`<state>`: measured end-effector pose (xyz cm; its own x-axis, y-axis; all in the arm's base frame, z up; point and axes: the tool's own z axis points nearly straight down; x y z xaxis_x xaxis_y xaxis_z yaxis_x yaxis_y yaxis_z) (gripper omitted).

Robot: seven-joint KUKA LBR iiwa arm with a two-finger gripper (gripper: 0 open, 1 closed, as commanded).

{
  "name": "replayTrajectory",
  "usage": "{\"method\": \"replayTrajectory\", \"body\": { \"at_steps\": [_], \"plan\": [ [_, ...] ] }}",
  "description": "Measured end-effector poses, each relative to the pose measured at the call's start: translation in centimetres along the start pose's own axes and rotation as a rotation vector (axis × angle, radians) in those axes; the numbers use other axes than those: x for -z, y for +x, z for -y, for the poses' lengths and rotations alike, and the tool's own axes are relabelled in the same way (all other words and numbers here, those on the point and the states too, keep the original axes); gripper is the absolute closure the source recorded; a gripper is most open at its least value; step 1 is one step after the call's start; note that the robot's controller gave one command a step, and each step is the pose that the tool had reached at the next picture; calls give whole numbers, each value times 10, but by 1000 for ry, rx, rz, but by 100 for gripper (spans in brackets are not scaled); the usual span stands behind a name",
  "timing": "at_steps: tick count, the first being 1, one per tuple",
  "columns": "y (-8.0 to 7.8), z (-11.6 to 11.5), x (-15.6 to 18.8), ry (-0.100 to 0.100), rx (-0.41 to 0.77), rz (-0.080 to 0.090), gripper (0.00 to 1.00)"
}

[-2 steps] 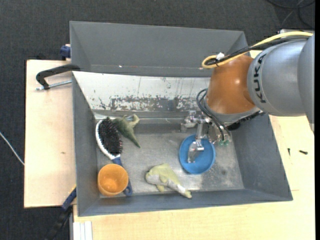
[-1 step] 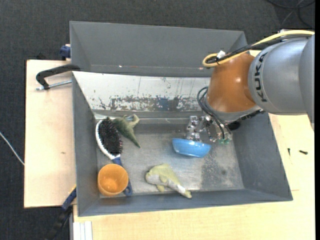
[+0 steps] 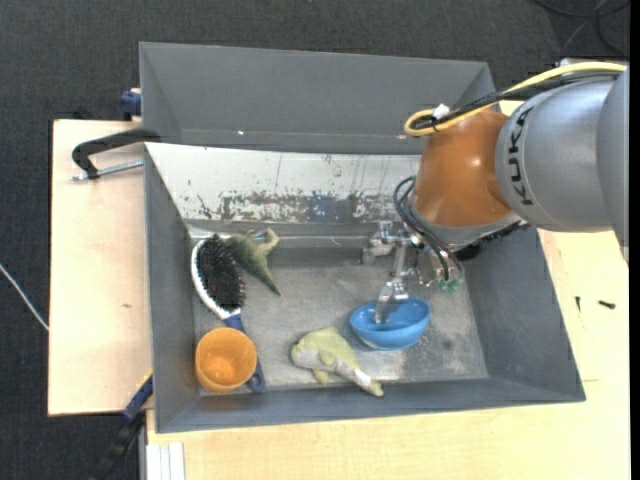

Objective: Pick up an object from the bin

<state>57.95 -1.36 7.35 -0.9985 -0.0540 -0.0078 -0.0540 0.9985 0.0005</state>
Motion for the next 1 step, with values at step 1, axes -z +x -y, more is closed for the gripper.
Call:
{"method": "replayTrajectory", "body": {
  "at_steps": [1],
  "plan": [
    [-3, 0, 3, 1, 0, 10, 100]
  ]
}}
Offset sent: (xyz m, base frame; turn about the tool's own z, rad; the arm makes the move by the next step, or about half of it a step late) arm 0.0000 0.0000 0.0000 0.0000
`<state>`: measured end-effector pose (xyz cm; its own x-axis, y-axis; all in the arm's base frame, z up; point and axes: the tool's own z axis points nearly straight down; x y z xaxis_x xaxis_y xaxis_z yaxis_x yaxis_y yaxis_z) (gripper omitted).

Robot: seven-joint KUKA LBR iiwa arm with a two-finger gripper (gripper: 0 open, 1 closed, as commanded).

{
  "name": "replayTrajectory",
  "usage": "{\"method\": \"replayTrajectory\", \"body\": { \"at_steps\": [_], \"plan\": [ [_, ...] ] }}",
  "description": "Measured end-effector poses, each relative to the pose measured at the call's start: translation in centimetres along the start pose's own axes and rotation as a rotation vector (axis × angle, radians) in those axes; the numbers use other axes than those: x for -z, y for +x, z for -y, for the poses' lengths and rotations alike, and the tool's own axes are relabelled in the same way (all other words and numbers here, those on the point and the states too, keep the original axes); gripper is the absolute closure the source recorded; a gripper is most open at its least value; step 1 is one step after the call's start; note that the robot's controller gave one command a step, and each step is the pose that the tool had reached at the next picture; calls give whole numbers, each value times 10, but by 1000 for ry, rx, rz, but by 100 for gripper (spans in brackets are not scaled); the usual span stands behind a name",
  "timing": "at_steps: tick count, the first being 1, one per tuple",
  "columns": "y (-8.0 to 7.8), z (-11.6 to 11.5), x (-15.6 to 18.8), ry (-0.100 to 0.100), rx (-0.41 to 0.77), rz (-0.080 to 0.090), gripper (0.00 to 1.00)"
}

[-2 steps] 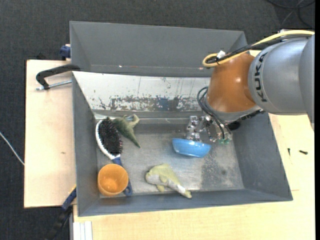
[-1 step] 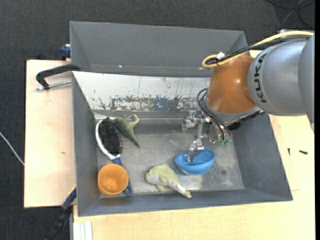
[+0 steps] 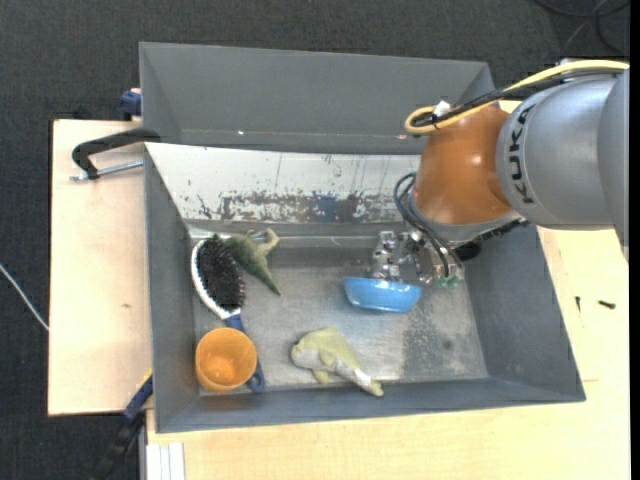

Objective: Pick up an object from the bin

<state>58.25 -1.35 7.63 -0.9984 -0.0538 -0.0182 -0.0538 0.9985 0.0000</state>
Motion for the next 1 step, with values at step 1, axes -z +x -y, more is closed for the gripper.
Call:
{"method": "replayTrajectory", "body": {
  "at_steps": [1],
  "plan": [
    [3, 0, -3, -1, 0, -11, 0]
  ]
}}
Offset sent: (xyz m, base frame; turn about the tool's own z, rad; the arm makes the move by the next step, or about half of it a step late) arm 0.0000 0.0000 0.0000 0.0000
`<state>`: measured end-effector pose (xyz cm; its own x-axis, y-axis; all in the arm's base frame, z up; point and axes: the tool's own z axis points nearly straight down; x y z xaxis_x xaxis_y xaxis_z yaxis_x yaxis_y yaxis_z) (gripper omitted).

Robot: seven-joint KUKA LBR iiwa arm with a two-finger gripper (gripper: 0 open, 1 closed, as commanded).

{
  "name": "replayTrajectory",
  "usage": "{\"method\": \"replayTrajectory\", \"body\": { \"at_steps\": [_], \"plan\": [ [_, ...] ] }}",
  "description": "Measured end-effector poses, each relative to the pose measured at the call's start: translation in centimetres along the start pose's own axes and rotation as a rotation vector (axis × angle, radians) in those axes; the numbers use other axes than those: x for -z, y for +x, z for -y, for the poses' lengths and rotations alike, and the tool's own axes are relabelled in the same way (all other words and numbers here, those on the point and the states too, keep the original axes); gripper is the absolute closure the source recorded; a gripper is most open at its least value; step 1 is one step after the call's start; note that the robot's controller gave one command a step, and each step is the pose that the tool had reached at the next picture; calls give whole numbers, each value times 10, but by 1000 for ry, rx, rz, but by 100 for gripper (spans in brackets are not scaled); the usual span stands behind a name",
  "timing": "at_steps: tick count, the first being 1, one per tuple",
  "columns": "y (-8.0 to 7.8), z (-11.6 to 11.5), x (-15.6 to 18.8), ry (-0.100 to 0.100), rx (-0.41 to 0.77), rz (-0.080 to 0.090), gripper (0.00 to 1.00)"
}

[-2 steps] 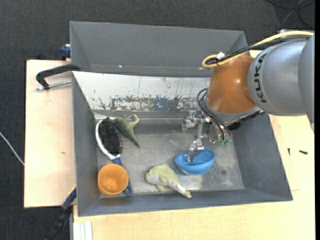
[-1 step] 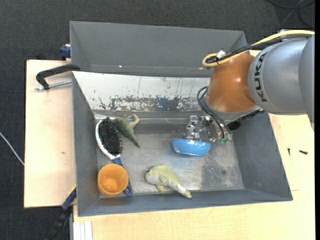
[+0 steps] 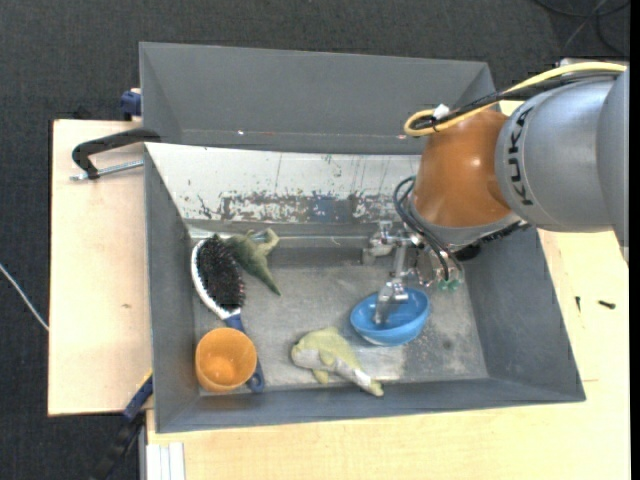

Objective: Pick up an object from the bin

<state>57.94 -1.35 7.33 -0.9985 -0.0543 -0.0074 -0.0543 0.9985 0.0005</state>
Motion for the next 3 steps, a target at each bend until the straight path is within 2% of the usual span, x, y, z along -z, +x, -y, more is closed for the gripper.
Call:
{"method": "replayTrajectory", "body": {
  "at_steps": [1, 2, 3],
  "plan": [
    [-4, 1, 3, 1, -1, 14, 100],
    [21, 34, 111, 1, -295, 4, 100],
    [20, 68, 328, 4, 43, 9, 100]
  ]
}}
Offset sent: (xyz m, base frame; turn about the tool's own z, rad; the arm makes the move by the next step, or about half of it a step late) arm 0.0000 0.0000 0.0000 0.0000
